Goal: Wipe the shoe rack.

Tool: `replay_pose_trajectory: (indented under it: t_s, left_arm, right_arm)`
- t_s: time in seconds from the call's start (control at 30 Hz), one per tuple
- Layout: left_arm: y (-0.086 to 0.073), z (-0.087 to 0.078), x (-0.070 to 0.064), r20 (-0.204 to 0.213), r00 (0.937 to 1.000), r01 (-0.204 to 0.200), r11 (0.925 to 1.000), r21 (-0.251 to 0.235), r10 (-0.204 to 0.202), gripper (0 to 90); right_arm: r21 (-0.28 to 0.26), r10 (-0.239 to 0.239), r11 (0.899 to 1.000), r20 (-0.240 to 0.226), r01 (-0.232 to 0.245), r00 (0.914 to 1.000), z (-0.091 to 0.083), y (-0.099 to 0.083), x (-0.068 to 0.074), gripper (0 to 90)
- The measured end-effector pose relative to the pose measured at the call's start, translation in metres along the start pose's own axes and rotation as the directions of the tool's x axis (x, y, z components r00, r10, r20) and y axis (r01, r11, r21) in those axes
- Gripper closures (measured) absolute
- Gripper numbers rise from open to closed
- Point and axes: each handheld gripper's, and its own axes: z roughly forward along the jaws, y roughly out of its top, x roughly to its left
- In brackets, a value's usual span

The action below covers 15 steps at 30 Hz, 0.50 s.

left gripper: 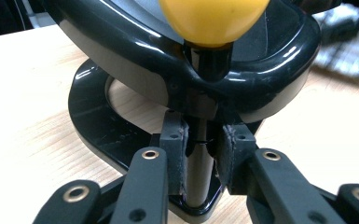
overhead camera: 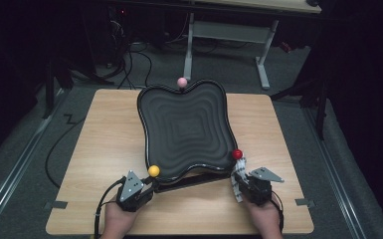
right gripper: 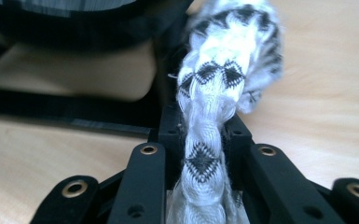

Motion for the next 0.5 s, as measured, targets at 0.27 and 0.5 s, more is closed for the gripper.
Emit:
replay_pose_trajectory:
  t_s: [0.27,0.5]
  left_arm:
    - [0.001,0.002,0.003,0.019,0.9997,-0.015,0.9999,0.003,0.015,74.1]
    - [0.002,0.005,0.006,0.021,0.9998,-0.004,1.0000,0.006,0.004,74.1]
  right_arm:
    - [-0.013,-0.010,1.000,0.202,0.013,0.9793,-0.023,-0.005,-0.032,72.5]
    - [0.087,0.045,0.994,0.248,-0.068,0.9678,-0.014,-0.027,-0.062,42.7]
